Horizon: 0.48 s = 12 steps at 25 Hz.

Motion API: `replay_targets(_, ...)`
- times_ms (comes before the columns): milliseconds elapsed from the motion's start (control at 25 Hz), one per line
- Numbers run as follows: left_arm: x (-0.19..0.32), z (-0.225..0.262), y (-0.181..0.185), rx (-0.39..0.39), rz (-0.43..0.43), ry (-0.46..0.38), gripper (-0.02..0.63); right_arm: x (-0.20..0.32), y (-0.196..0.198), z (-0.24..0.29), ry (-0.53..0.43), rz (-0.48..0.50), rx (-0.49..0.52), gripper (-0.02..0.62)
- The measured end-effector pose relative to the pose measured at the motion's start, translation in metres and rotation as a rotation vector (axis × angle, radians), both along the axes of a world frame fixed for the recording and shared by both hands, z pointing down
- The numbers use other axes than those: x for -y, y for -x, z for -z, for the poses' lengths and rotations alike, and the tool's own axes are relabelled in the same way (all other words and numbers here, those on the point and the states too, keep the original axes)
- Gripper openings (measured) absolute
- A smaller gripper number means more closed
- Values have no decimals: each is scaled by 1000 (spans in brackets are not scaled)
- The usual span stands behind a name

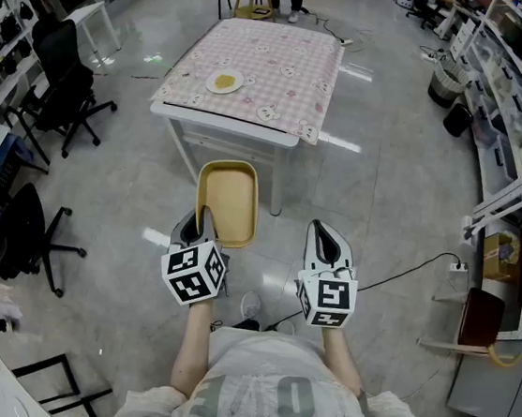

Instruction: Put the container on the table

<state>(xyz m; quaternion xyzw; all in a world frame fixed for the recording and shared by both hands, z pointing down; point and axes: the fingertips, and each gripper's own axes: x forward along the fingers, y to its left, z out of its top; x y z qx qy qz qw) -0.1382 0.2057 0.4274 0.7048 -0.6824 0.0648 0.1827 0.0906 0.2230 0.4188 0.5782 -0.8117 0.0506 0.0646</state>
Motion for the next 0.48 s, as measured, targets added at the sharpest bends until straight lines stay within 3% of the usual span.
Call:
replay_targets(360, 8, -1, 17, 6, -2, -5, 34, 9, 19, -8, 25, 7, -1, 29)
replay_targets(480, 14, -1, 20, 1, -10, -19, 34, 16, 25, -10, 37, 14, 45, 29)
